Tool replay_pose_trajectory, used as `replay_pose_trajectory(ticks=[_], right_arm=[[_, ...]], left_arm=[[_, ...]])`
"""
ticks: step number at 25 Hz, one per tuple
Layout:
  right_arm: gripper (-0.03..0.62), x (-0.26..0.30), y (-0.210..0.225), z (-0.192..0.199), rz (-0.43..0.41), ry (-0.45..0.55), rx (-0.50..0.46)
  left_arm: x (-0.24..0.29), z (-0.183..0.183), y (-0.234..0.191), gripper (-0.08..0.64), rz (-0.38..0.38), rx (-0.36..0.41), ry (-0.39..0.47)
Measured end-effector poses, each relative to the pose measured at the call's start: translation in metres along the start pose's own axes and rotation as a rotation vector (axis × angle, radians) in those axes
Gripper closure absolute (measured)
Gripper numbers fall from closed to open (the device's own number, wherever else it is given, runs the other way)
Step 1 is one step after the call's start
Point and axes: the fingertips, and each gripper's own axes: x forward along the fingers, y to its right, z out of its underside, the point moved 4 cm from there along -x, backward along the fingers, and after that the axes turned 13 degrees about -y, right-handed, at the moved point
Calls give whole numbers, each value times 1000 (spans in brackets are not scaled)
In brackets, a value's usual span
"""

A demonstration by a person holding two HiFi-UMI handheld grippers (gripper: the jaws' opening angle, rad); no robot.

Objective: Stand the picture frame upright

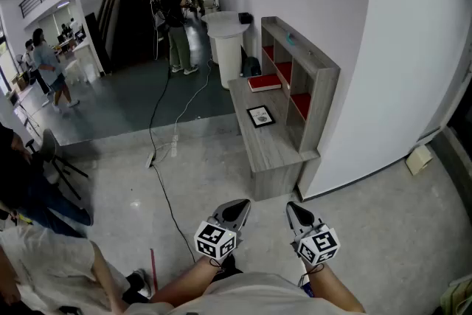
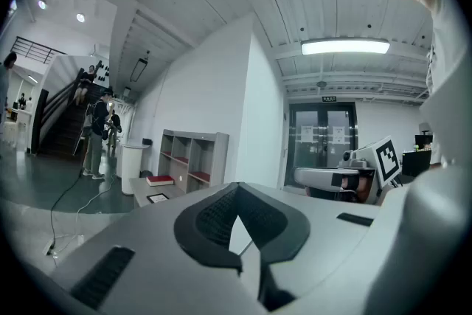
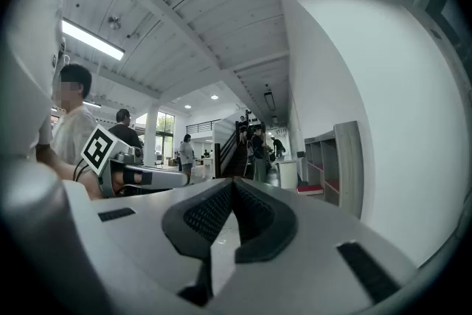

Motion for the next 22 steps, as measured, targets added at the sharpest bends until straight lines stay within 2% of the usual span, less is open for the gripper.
replay_pose_trajectory(ticks=[14, 22], right_arm=[[574, 42, -9, -7, -11, -14, -10], [572, 109, -16, -19, -24, -16, -11]], left_arm=[[0, -4, -42, 544, -5, -11, -1], [3, -10, -106, 544, -7, -21, 13]])
